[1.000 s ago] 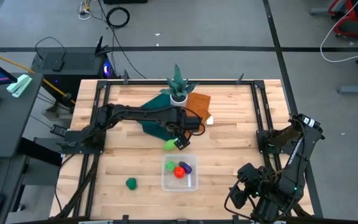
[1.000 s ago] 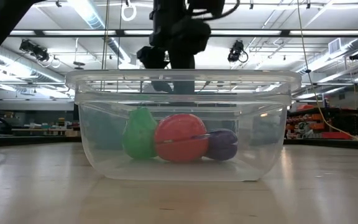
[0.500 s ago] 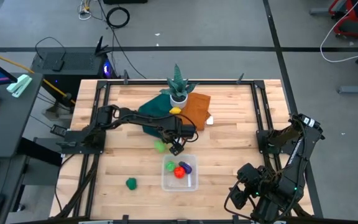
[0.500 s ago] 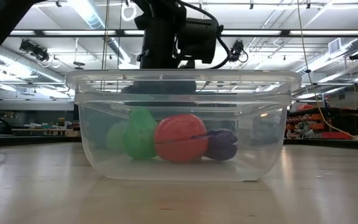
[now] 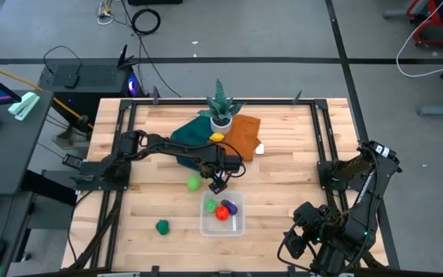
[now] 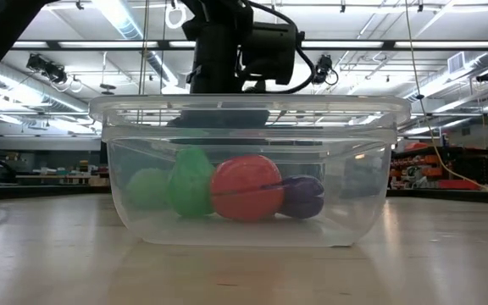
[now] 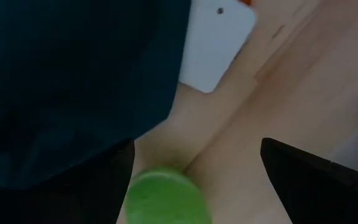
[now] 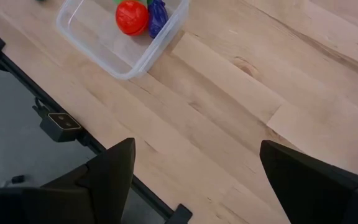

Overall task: Pick and placing Produce into tupperware
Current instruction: Put the green melon into the transparent bin

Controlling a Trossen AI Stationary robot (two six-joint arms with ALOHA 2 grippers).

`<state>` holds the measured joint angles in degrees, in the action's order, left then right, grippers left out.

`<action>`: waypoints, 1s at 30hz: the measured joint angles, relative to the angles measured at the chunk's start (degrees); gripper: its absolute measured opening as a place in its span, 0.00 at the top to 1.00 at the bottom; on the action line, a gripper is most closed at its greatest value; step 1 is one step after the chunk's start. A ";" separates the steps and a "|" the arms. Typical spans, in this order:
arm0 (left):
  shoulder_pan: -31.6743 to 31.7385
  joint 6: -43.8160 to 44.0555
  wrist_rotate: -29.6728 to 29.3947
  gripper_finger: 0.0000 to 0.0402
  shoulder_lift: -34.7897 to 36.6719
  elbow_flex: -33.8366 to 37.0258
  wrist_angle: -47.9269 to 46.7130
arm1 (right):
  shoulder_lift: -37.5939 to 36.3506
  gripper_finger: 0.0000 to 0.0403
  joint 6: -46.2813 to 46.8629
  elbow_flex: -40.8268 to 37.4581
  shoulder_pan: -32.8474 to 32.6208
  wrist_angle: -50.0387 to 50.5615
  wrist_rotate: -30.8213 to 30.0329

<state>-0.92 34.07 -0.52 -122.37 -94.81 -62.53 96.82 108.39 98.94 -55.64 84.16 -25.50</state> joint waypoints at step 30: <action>-4.51 4.33 1.42 0.12 15.70 -0.06 -9.40 | 0.00 0.23 0.03 0.00 0.00 0.00 -0.61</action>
<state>-5.43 38.40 0.90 -106.68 -94.87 -71.93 96.82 108.42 98.94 -55.64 84.16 -26.11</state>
